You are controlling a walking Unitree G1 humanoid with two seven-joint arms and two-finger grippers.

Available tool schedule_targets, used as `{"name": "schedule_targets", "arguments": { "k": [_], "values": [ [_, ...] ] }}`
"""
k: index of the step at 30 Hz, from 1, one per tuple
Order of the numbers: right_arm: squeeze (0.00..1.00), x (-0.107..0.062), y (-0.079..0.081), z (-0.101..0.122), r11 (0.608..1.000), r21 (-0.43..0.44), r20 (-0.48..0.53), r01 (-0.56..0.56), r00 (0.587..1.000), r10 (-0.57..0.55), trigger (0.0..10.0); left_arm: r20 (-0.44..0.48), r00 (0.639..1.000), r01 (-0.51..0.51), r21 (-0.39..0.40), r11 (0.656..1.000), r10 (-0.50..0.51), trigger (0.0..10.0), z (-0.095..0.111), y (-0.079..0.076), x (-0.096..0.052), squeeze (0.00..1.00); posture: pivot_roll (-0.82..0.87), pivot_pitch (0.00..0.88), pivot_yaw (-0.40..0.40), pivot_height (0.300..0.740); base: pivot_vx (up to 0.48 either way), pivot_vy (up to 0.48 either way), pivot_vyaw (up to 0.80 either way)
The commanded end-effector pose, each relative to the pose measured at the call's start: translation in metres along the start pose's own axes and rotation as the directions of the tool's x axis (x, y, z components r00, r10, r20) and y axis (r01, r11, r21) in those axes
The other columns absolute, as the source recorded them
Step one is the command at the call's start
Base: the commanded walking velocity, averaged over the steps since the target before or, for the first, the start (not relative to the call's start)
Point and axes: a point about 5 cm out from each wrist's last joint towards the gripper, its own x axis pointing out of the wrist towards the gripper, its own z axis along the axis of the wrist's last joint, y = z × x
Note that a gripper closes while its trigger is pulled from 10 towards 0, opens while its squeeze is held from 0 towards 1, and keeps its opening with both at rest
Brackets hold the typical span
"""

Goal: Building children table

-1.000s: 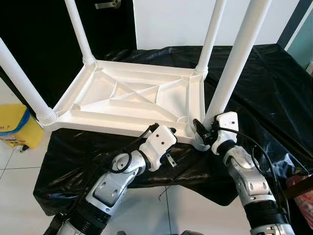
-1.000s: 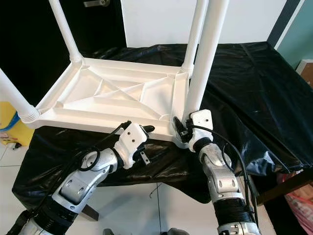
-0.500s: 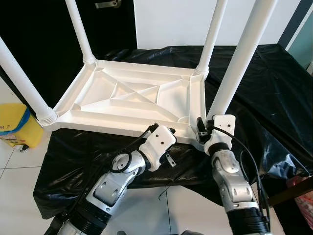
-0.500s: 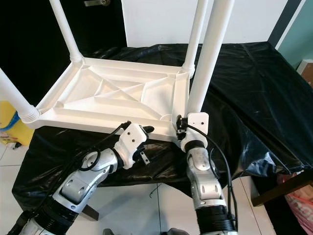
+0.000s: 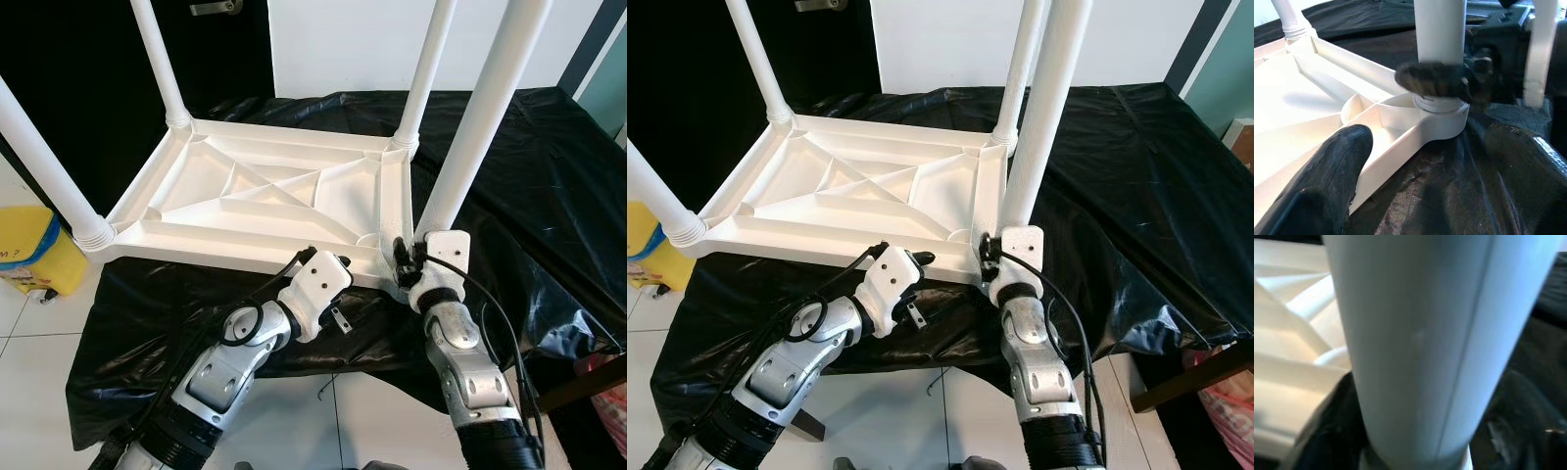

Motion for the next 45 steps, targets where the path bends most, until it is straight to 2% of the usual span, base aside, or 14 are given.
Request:
{"name": "schedule_targets", "arguments": {
  "k": [1, 5, 12, 14, 16, 17, 19, 27, 28, 29, 30, 31, 40, 45],
  "values": [
    [1.0, -0.002, -0.004, 0.0, 1.0, 0.007, 0.001, -0.021, 1.0, 0.021, 10.0, -0.003, 0.999, 0.041, 0.005, 0.999, -0.041, 10.0, -0.001, -0.004, -0.001, 0.0, -0.1, 0.081, -0.029, 0.74, 0.0, 0.0, 0.0],
    [1.0, -0.004, -0.013, 0.003, 0.994, 0.003, 0.024, -0.113, 0.993, 0.113, 10.0, -0.004, 0.999, 0.045, 0.006, 0.999, -0.045, 10.0, -0.001, -0.004, -0.001, 0.0, -0.1, 0.082, -0.027, 0.74, 0.0, 0.0, 0.0],
    [1.0, -0.004, -0.02, 0.005, 0.982, -0.001, 0.032, -0.188, 0.982, 0.188, 10.0, -0.005, 0.999, 0.048, 0.008, 0.999, -0.048, 10.0, -0.001, -0.004, -0.001, 0.0, -0.1, 0.082, -0.027, 0.74, 0.0, 0.0, 0.0],
    [1.0, -0.001, -0.024, 0.006, 0.964, -0.004, 0.025, -0.265, 0.964, 0.265, 10.0, -0.005, 0.999, 0.05, 0.009, 0.999, -0.05, 10.0, -0.001, -0.004, -0.001, 0.0, -0.1, 0.076, -0.023, 0.74, 0.0, 0.0, 0.0],
    [1.0, -0.001, -0.024, 0.006, 0.964, -0.004, 0.025, -0.265, 0.964, 0.265, 10.0, -0.005, 0.999, 0.05, 0.009, 0.999, -0.05, 10.0, -0.001, -0.004, -0.001, 0.0, -0.1, 0.076, -0.023, 0.74, 0.0, 0.0, 0.0],
    [0.0, 0.002, -0.024, 0.006, 0.952, -0.012, 0.018, -0.307, 0.951, 0.307, 10.0, -0.005, 0.999, 0.051, 0.011, 0.999, -0.051, 10.0, -0.001, -0.003, -0.001, 0.0, -0.1, 0.07, -0.023, 0.74, 0.0, 0.0, 0.0],
    [0.0, 0.012, -0.021, 0.007, 0.915, -0.044, 0.008, -0.401, 0.916, 0.401, 10.0, -0.003, 0.999, 0.052, 0.014, 0.999, -0.052, 10.0, 0.0, -0.003, 0.0, 0.0, -0.1, 0.066, -0.024, 0.74, 0.0, 0.0, 0.0],
    [0.0, 0.023, -0.013, 0.005, 0.874, -0.068, -0.008, -0.482, 0.876, 0.483, 10.0, -0.002, 0.999, 0.048, 0.016, 0.999, -0.048, 10.0, 0.0, -0.002, 0.0, 0.0, -0.09, 0.064, -0.026, 0.74, 0.0, 0.0, 0.0],
    [0.0, 0.025, -0.013, 0.004, 0.869, -0.077, -0.013, -0.489, 0.872, 0.489, 7.5, -0.003, 0.999, 0.045, 0.017, 0.999, -0.045, 10.0, 0.0, -0.002, 0.0, 0.0, -0.08, 0.064, -0.028, 0.74, 0.0, 0.0, 0.0],
    [0.0, 0.025, -0.013, 0.004, 0.869, -0.077, -0.013, -0.489, 0.872, 0.489, 7.5, -0.003, 0.999, 0.045, 0.017, 0.999, -0.045, 10.0, 0.0, -0.002, 0.0, 0.0, -0.08, 0.064, -0.028, 0.74, 0.0, 0.0, 0.0],
    [0.0, 0.027, -0.014, 0.004, 0.866, -0.081, -0.017, -0.493, 0.87, 0.494, 2.6, -0.004, 0.999, 0.042, 0.017, 0.999, -0.042, 10.0, 0.0, -0.001, -0.001, 0.0, -0.08, 0.064, -0.028, 0.74, 0.0, 0.0, 0.0],
    [0.0, 0.028, -0.015, 0.004, 0.865, -0.083, -0.019, -0.494, 0.869, 0.495, 0.0, -0.005, 0.999, 0.04, 0.018, 0.999, -0.04, 10.0, 0.0, -0.001, -0.002, 0.0, -0.08, 0.064, -0.028, 0.74, 0.0, 0.0, 0.0],
    [0.0, 0.031, -0.024, -0.002, 0.875, -0.073, -0.026, -0.479, 0.878, 0.479, 0.0, -0.008, 0.999, 0.035, 0.014, 0.999, -0.034, 10.0, 0.0, -0.001, -0.003, 0.0, -0.08, 0.07, -0.029, 0.74, 0.0, 0.0, 0.0],
    [0.0, 0.029, -0.029, -0.005, 0.9, -0.069, -0.022, -0.43, 0.903, 0.43, 0.0, -0.008, 0.999, 0.043, 0.015, 0.999, -0.043, 10.0, 0.0, -0.001, -0.002, 0.0, -0.09, 0.073, -0.023, 0.74, 0.0, 0.0, 0.0]
  ]
}}
